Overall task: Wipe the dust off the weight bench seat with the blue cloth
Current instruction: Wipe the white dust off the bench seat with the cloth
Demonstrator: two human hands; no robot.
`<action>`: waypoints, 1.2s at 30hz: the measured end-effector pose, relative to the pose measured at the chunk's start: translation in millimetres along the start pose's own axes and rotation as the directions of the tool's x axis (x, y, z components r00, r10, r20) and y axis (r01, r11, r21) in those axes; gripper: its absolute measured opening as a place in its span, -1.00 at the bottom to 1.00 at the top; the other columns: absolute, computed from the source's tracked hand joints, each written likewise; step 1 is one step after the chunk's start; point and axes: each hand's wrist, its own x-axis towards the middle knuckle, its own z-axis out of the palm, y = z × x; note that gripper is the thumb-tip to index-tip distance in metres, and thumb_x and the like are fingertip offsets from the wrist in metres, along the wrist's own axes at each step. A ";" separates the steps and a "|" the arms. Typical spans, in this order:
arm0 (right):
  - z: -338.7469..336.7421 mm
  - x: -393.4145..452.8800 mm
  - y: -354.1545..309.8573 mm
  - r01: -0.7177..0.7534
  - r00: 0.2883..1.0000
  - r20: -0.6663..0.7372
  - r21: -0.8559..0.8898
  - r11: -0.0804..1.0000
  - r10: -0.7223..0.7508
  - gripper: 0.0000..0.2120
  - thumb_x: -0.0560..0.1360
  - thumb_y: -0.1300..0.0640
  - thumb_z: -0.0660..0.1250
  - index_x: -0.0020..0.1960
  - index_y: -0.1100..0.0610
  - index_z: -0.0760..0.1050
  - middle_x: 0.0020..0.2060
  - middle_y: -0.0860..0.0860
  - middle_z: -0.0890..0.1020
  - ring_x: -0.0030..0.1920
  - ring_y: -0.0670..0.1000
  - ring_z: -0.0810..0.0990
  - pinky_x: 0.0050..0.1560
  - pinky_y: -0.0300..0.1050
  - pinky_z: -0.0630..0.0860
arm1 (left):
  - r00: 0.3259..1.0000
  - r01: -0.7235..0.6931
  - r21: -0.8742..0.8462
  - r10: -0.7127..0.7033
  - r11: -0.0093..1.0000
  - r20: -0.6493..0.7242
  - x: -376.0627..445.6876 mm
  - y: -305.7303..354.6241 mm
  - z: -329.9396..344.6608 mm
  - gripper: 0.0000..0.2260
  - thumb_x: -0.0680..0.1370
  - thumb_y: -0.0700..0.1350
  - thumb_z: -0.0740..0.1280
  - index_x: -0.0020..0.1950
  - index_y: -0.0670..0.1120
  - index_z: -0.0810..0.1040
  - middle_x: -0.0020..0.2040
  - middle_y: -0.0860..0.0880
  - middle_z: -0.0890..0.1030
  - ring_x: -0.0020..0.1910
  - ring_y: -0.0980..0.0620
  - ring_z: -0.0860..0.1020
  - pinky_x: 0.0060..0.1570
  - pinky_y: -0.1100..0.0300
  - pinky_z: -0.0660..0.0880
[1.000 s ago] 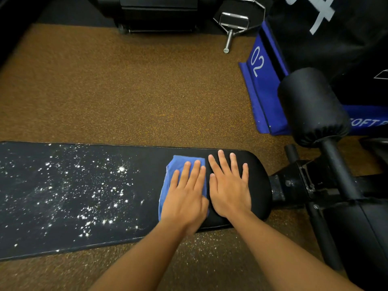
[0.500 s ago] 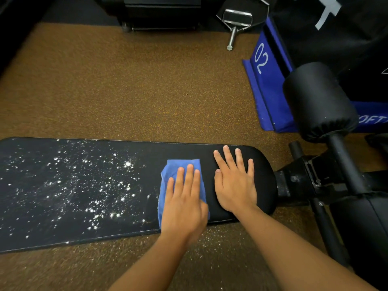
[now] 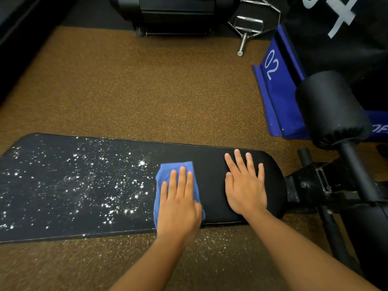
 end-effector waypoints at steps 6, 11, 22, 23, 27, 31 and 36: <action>-0.9 0.1 -1.8 -0.002 1.000 -0.003 0.011 1.000 0.002 -0.45 0.56 -0.05 -0.16 0.55 -0.08 0.00 0.55 -0.04 0.04 0.54 0.08 -0.07 0.48 0.24 -0.07 | 0.989 -0.149 -0.020 0.150 0.989 0.019 -4.2 33.6 10.3 -0.45 0.53 -0.02 0.04 0.49 -0.22 0.24 0.50 -0.17 0.25 0.49 -0.21 0.19 0.41 -0.16 0.16; -1.6 0.0 2.2 0.013 1.000 -0.004 0.016 1.000 -0.013 -0.44 0.55 -0.08 -0.22 0.55 -0.09 -0.01 0.55 -0.05 0.04 0.54 0.08 -0.06 0.48 0.23 -0.07 | 0.987 -0.160 0.013 0.160 0.987 0.000 17.2 9.9 9.0 -0.50 0.61 0.02 -0.01 0.51 -0.15 0.21 0.52 -0.12 0.22 0.50 -0.17 0.16 0.39 -0.14 0.24; -0.4 0.6 -0.7 -0.004 1.000 -0.010 0.006 1.000 0.004 -0.45 0.56 -0.07 -0.19 0.55 -0.08 -0.01 0.55 -0.03 0.05 0.54 0.09 -0.06 0.48 0.25 -0.05 | 0.996 -0.089 0.004 0.089 0.996 0.029 -35.6 5.2 10.8 -0.46 0.58 -0.02 0.01 0.53 -0.21 0.12 0.55 -0.17 0.14 0.52 -0.21 0.06 0.35 -0.12 0.07; -0.5 0.5 -1.0 -0.005 1.000 -0.010 0.008 1.000 0.005 -0.46 0.56 -0.06 -0.19 0.55 -0.08 -0.01 0.55 -0.03 0.05 0.54 0.09 -0.06 0.48 0.25 -0.05 | 0.992 -0.128 0.007 0.127 0.992 0.025 -28.4 6.1 11.2 -0.47 0.59 -0.01 0.00 0.52 -0.21 0.14 0.54 -0.17 0.16 0.51 -0.22 0.09 0.35 -0.12 0.08; -0.1 -0.2 0.0 0.004 1.000 -0.005 0.004 1.000 -0.004 -0.46 0.56 -0.06 -0.18 0.55 -0.08 0.00 0.55 -0.05 0.04 0.54 0.08 -0.07 0.48 0.23 -0.06 | 0.976 -0.219 0.018 0.218 0.976 0.016 9.5 1.7 9.4 -0.49 0.60 0.01 -0.01 0.51 -0.17 0.20 0.52 -0.13 0.22 0.50 -0.19 0.16 0.42 -0.14 0.21; -0.1 0.5 2.1 0.003 1.000 -0.004 -0.001 1.000 -0.003 -0.47 0.58 -0.07 -0.17 0.54 -0.10 -0.02 0.55 -0.05 0.04 0.54 0.07 -0.08 0.48 0.23 -0.06 | 0.992 -0.122 0.007 0.122 0.992 0.034 24.4 -16.0 0.4 -0.45 0.59 0.05 -0.16 0.56 -0.11 -0.02 0.57 -0.07 -0.05 0.54 -0.14 -0.12 0.47 -0.04 -0.10; -0.2 0.6 0.6 -0.001 1.000 -0.003 -0.002 1.000 0.001 -0.47 0.58 -0.07 -0.15 0.55 -0.09 0.00 0.55 -0.03 0.07 0.54 0.09 -0.05 0.48 0.25 -0.03 | 1.000 -0.030 -0.001 0.030 1.000 0.003 -9.9 -15.1 3.5 -0.46 0.61 0.01 -0.08 0.56 -0.15 -0.01 0.57 -0.11 -0.01 0.54 -0.16 -0.09 0.49 -0.09 -0.08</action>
